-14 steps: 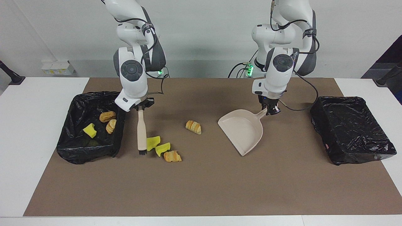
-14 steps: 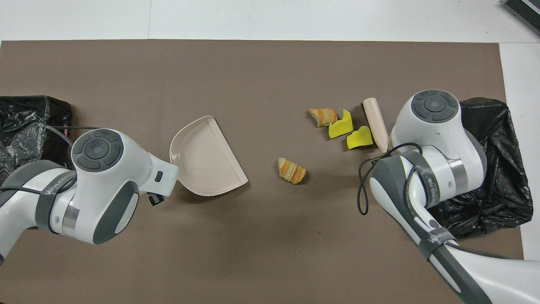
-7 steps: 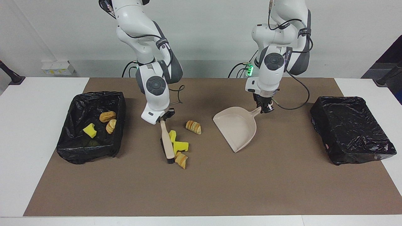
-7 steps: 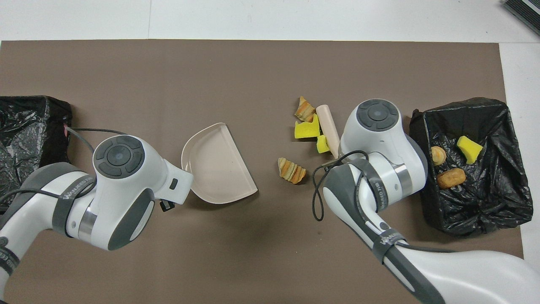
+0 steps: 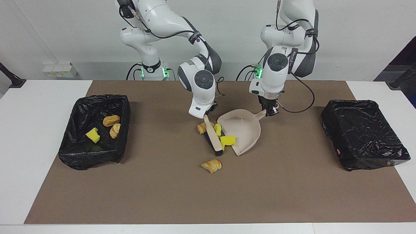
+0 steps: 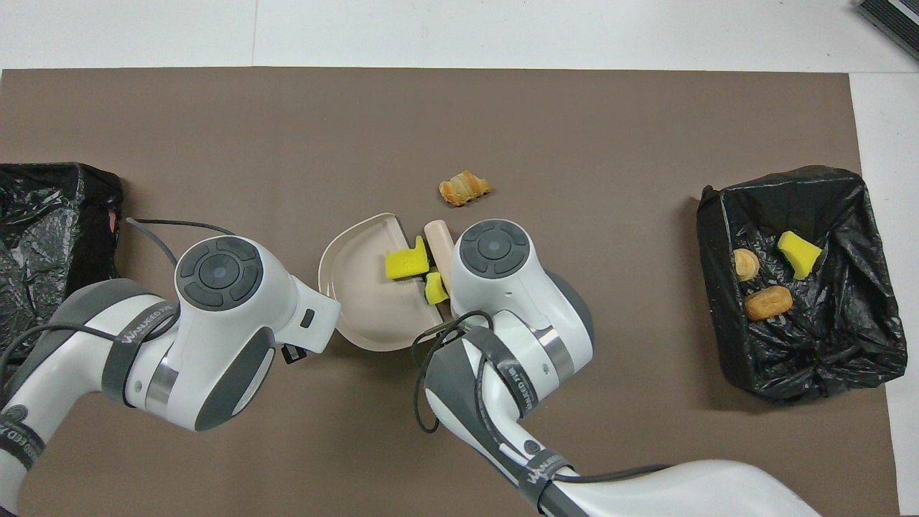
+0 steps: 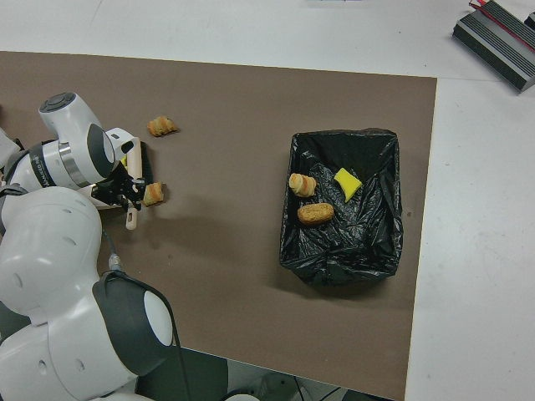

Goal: Sweep and dump trash in bin
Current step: 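Brush the sponges into the dustpan with the right gripper's brush, then reach the brush past the croissant and sweep it into the dustpan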

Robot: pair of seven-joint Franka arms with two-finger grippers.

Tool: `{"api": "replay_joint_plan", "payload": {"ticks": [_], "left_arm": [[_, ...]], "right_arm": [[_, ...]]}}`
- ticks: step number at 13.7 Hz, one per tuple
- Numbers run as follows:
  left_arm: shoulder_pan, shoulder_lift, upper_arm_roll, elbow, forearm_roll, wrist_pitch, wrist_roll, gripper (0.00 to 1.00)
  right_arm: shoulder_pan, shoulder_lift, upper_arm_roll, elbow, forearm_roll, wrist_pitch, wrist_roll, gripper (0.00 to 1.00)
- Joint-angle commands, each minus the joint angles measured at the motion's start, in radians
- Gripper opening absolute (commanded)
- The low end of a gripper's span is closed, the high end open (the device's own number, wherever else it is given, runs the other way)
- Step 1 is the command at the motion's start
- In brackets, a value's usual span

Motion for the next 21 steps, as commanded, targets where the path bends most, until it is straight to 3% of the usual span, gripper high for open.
{"api": "replay_joint_plan", "payload": {"ticks": [1, 4, 10, 13, 16, 21], "left_arm": [[-0.008, -0.025, 0.007, -0.022, 0.010, -0.010, -0.020, 0.00], [-0.007, -0.025, 0.007, -0.020, 0.010, -0.007, -0.021, 0.00], [-0.002, -0.025, 0.007, -0.022, 0.010, -0.017, -0.008, 0.00], [-0.016, -0.034, 0.005, -0.025, 0.010, -0.053, 0.026, 0.00], [-0.034, -0.048, 0.005, -0.046, 0.010, -0.053, 0.028, 0.00], [-0.034, -0.069, 0.004, -0.079, 0.007, -0.047, 0.011, 0.00]], "right_arm": [[0.018, 0.008, 0.041, 0.027, 0.056, -0.030, 0.024, 0.00], [0.018, 0.009, 0.045, 0.093, 0.055, -0.088, 0.038, 0.00], [-0.074, -0.002, 0.032, 0.204, 0.026, -0.192, 0.028, 0.00], [-0.122, 0.017, 0.029, 0.205, -0.083, -0.172, 0.029, 0.00], [-0.204, 0.086, 0.029, 0.276, -0.175, -0.133, -0.020, 0.00], [-0.219, 0.322, 0.028, 0.553, -0.333, -0.099, -0.089, 0.00]]}}
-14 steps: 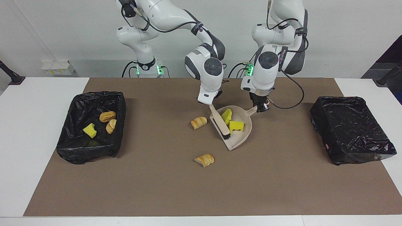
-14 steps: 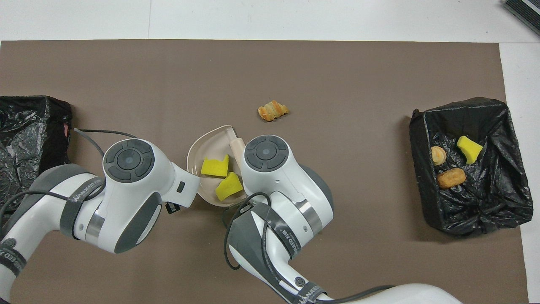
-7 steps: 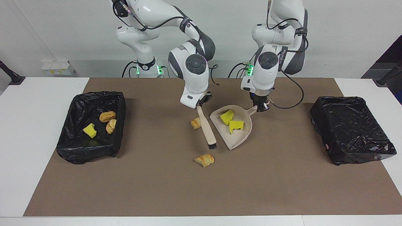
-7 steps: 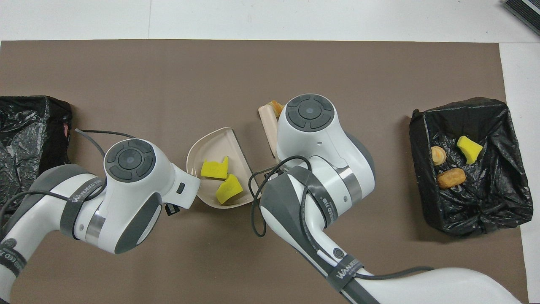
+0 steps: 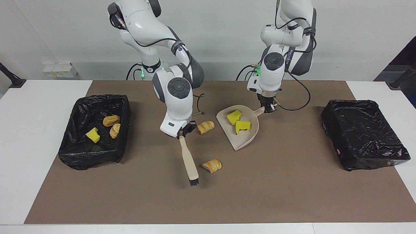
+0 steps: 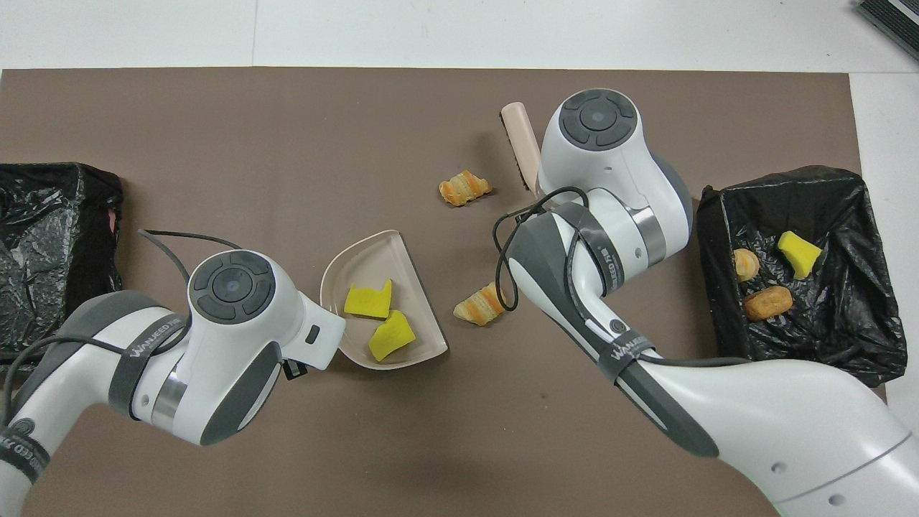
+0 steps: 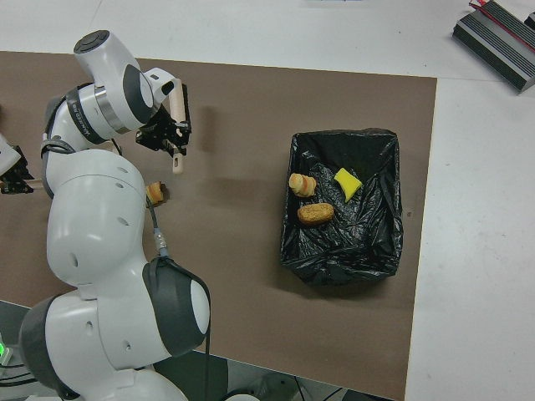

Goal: Sweep and dump trash in bin
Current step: 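Reach the brush past the croissant and sweep it into the dustpan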

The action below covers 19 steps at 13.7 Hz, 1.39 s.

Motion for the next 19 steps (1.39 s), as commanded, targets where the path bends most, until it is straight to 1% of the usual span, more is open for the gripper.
{"api": "replay_joint_plan", "payload": {"ticks": [1, 4, 5, 6, 9, 11, 14, 16, 19], "left_arm": [[-0.017, -0.041, 0.008, -0.042, 0.006, -0.009, 0.001, 0.00], [-0.017, -0.041, 0.008, -0.042, 0.003, -0.011, -0.017, 0.00], [-0.017, -0.041, 0.008, -0.042, 0.003, -0.011, -0.022, 0.00], [-0.015, -0.041, 0.008, -0.042, 0.001, -0.009, -0.029, 0.00], [-0.014, -0.040, 0.009, -0.042, -0.033, 0.000, -0.189, 0.00], [-0.014, -0.040, 0.009, -0.042, -0.033, -0.002, -0.192, 0.00], [-0.014, -0.040, 0.009, -0.042, -0.033, -0.002, -0.192, 0.00], [-0.014, -0.040, 0.009, -0.042, -0.033, -0.002, -0.192, 0.00], [-0.014, -0.040, 0.009, -0.042, -0.033, 0.000, -0.183, 0.00]], "right_arm": [[0.015, 0.143, 0.013, 0.169, -0.054, -0.009, -0.035, 0.00], [0.045, 0.140, 0.014, 0.137, -0.036, -0.012, -0.035, 0.00], [0.049, 0.131, 0.030, 0.116, -0.036, -0.044, -0.038, 0.00], [0.059, 0.117, 0.063, 0.090, -0.036, -0.080, -0.035, 0.00], [0.061, 0.061, 0.123, -0.003, 0.001, -0.130, -0.035, 0.00], [0.064, 0.016, 0.181, -0.077, 0.036, -0.154, -0.020, 0.00], [0.070, -0.021, 0.247, -0.114, 0.045, -0.233, -0.018, 0.00], [0.061, -0.061, 0.257, -0.114, 0.100, -0.288, -0.025, 0.00], [0.015, -0.102, 0.258, -0.116, 0.110, -0.329, -0.051, 0.00]]}}
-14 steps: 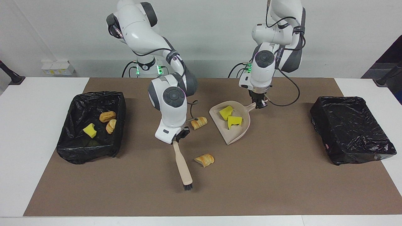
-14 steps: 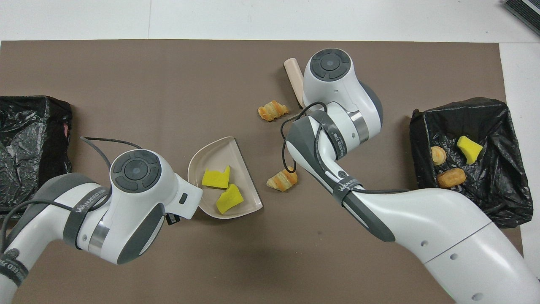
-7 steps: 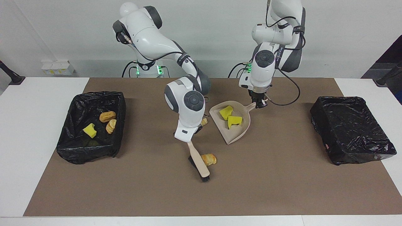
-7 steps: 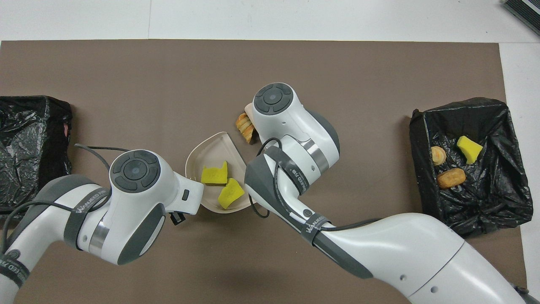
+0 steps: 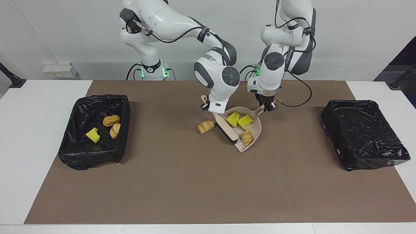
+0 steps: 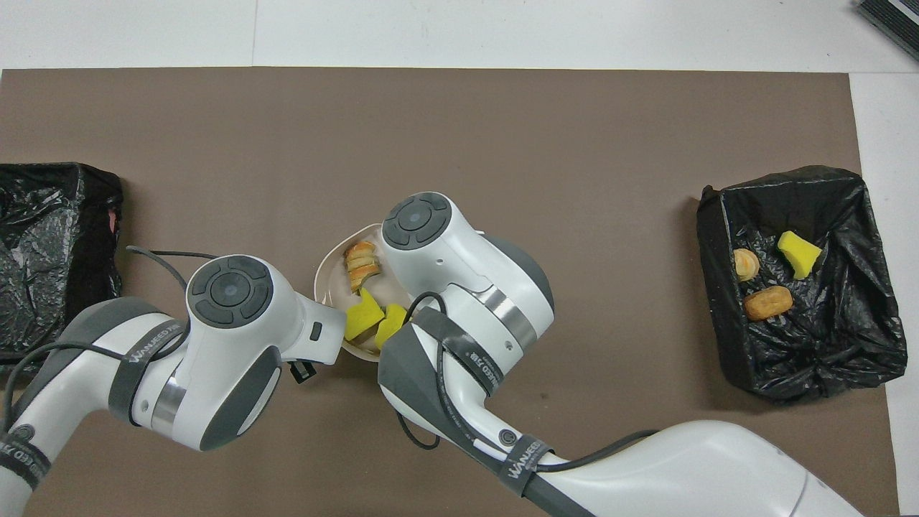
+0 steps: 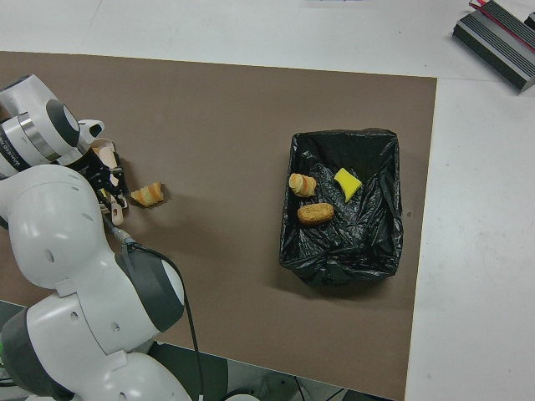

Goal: Sweep and dump trash in bin
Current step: 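Reach the brush past the croissant and sweep it into the dustpan, then sweep the last croissant piece into the dustpan with the right gripper's brush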

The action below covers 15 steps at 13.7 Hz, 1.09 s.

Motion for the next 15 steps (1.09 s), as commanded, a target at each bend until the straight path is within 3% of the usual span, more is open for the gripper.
{"api": "replay_joint_plan", "payload": {"ticks": [1, 3, 5, 7, 9, 11, 15], "left_arm": [[-0.013, -0.029, 0.011, -0.026, -0.006, 0.002, 0.011, 0.00], [-0.015, -0.029, 0.011, -0.026, -0.006, -0.005, 0.172, 0.00], [-0.015, -0.031, 0.011, -0.026, -0.006, -0.007, 0.180, 0.00], [-0.013, -0.031, 0.011, -0.026, -0.006, -0.011, 0.183, 0.00], [-0.013, -0.031, 0.011, -0.026, -0.006, -0.012, 0.179, 0.00], [-0.013, -0.031, 0.011, -0.026, -0.006, -0.012, 0.174, 0.00], [-0.013, -0.031, 0.011, -0.026, -0.006, -0.010, 0.171, 0.00]], "right_arm": [[-0.070, -0.057, 0.007, -0.039, 0.027, -0.047, -0.035, 0.00], [-0.119, -0.104, 0.005, -0.051, 0.027, -0.110, -0.006, 0.00], [-0.188, -0.207, 0.005, -0.161, 0.023, -0.103, 0.017, 0.00], [-0.213, -0.315, 0.004, -0.354, 0.023, 0.019, 0.036, 0.00], [-0.242, -0.432, 0.004, -0.593, 0.042, 0.255, 0.067, 0.00], [-0.257, -0.440, 0.005, -0.642, 0.116, 0.327, 0.060, 0.00], [-0.190, -0.371, 0.007, -0.639, 0.185, 0.402, 0.142, 0.00]]}}
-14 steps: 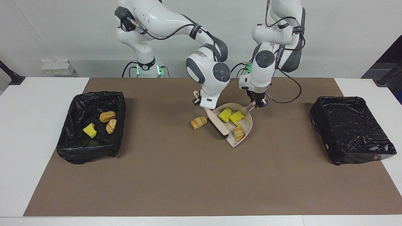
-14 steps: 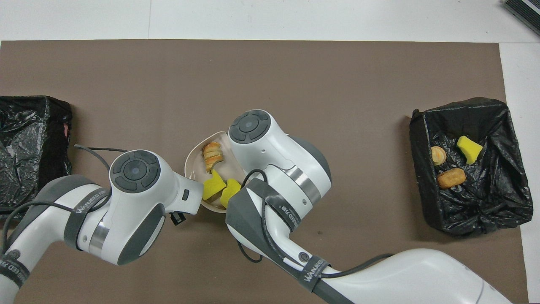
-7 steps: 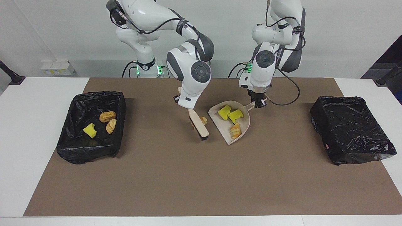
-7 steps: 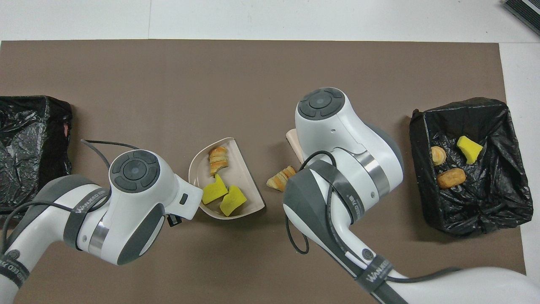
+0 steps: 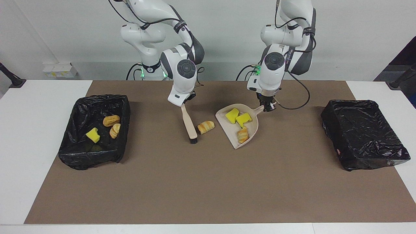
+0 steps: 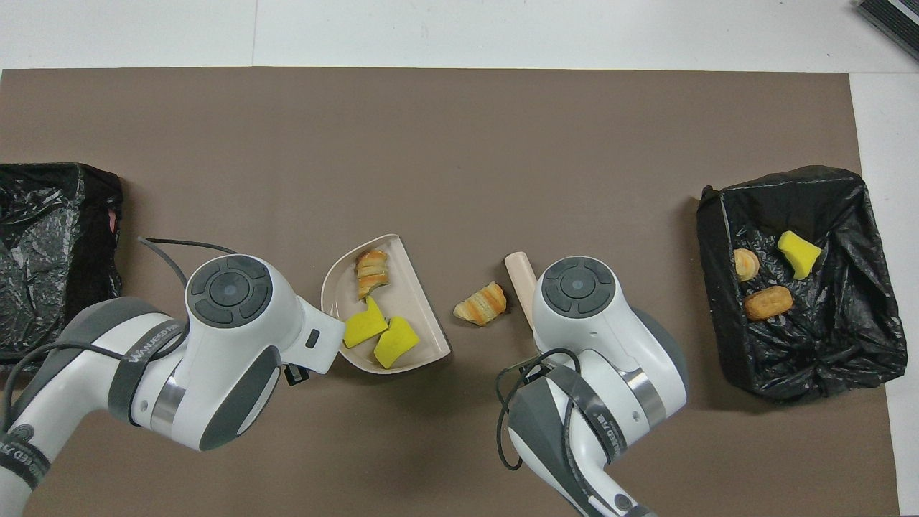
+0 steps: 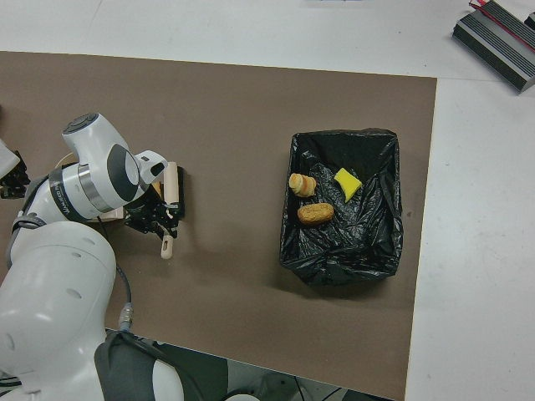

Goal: Sweep and dump trash in bin
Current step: 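Sweep the last croissant piece into the dustpan with the right gripper's brush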

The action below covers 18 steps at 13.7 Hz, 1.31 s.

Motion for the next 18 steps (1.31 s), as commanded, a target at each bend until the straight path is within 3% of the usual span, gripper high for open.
{"api": "replay_joint_plan", "payload": {"ticks": [1, 3, 6, 11, 13, 18], "left_arm": [[-0.013, -0.030, 0.010, -0.026, -0.006, -0.009, 0.015, 0.00], [-0.013, -0.030, 0.010, -0.026, -0.006, -0.009, 0.015, 0.00], [-0.015, -0.030, 0.010, -0.026, -0.006, -0.010, 0.012, 0.00], [-0.015, -0.030, 0.010, -0.026, -0.006, -0.012, 0.004, 0.00], [-0.015, -0.030, 0.010, -0.024, -0.006, -0.012, 0.003, 0.00], [-0.012, -0.029, 0.010, -0.021, -0.006, -0.007, -0.080, 0.00]], "right_arm": [[0.056, 0.035, 0.007, 0.001, 0.095, 0.065, 0.062, 0.00], [0.071, 0.099, 0.007, 0.068, 0.161, 0.065, 0.077, 0.00], [0.167, 0.179, 0.007, 0.192, 0.224, 0.091, 0.246, 0.00], [0.180, 0.195, 0.004, 0.261, 0.212, 0.070, 0.265, 0.00], [0.148, 0.163, 0.004, 0.269, 0.206, 0.009, 0.261, 0.00], [0.103, -0.012, 0.001, 0.213, 0.203, -0.088, 0.263, 0.00]]}}
